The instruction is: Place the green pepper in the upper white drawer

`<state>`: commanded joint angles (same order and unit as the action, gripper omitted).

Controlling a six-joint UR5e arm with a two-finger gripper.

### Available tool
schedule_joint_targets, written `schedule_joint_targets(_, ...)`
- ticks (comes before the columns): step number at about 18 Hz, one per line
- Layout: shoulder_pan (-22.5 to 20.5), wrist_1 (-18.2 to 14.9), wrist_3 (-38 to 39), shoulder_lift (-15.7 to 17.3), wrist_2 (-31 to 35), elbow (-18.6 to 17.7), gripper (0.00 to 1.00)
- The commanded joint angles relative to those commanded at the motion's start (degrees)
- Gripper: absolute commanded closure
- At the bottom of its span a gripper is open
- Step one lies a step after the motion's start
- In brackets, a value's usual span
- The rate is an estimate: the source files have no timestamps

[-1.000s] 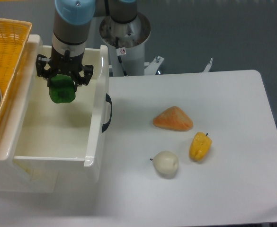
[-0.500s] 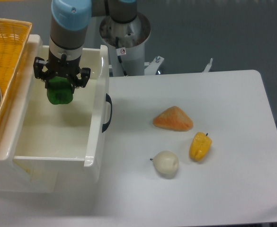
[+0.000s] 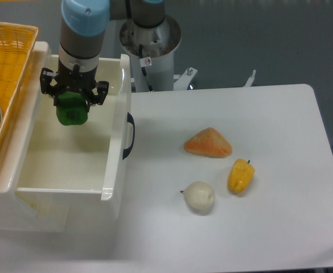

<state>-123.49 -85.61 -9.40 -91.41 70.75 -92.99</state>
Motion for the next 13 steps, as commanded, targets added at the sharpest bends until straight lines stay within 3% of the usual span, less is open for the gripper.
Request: schedule_joint_targets(13,-0.4,-0.1,-0.1,1.1,2.0,0.3,0.10)
